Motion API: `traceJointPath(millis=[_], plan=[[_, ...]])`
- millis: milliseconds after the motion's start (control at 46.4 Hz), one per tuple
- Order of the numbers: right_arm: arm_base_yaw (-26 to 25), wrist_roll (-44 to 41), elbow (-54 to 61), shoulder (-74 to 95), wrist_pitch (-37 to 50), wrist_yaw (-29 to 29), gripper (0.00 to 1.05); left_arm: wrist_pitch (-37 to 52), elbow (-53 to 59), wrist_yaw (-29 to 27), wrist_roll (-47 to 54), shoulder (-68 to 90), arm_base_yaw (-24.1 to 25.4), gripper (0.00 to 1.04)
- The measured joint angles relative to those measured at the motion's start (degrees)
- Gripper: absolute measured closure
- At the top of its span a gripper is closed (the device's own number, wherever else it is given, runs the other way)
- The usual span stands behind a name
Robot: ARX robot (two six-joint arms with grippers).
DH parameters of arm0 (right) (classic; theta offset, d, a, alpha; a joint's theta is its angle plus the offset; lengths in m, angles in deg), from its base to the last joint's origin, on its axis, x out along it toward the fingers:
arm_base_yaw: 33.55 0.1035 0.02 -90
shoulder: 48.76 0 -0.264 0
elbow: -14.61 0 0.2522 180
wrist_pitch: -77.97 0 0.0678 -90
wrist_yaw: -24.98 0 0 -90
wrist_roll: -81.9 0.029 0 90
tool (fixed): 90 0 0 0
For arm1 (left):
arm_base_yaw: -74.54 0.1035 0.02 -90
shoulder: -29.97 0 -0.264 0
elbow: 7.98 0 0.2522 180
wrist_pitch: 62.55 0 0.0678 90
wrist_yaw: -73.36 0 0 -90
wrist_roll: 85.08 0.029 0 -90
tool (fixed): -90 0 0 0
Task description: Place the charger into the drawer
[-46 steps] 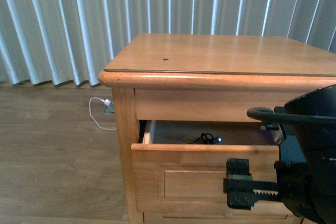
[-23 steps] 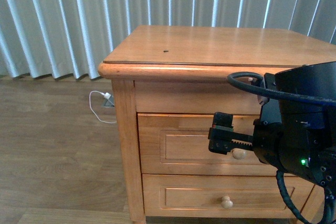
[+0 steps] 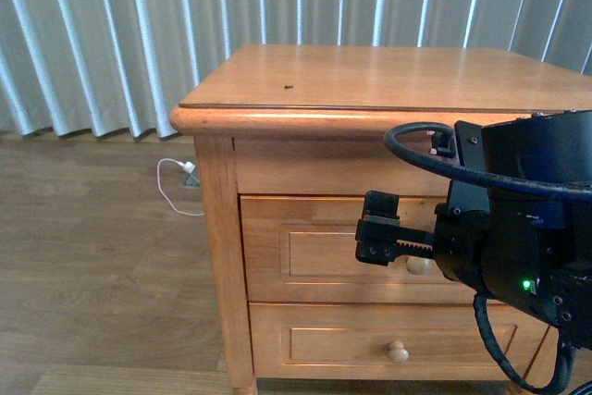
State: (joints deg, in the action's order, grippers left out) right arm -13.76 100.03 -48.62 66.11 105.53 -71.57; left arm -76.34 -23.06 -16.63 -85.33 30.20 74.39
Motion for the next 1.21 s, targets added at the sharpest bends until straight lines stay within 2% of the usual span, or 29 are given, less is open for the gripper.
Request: traceJointPath(millis=[280,474,690,776,862,991,1207], plan=[[-0.61,-3.89,1.77,-1.84,-1.68,3.08,0.09,0.00,0.00,0.00,0.00,0.02,0.00,0.06],[-1.16,-7.28,9.53,-14.08,-12.59,3.26,0.09,0.00,0.00,0.00,0.00,0.02,0.00,0.06],[-2.97,-6.93,19.28,-39.21,-28.20,4.11,0.09,0.00,0.00,0.00,0.00,0.00,0.00,0.06],[-4.15,-5.88,22.60,-51.98,-36.02,6.67,0.09,0.00,0.00,0.00,0.00,0.02,0.00,0.06],[-5.18,-5.97,25.24,-62.18,-41.35,6.54,0.09,0.00,0.00,0.00,0.00,0.02,0.00,0.06],[-7.43,-5.64,29.00,-79.41,-52.65,10.60,0.09,0.00,0.00,0.00,0.00,0.02,0.00,0.06],[-7.61,-5.64,29.99,-85.07,-54.21,10.56,0.09,0.00,0.00,-0.02,0.00,0.02,0.00,0.06]])
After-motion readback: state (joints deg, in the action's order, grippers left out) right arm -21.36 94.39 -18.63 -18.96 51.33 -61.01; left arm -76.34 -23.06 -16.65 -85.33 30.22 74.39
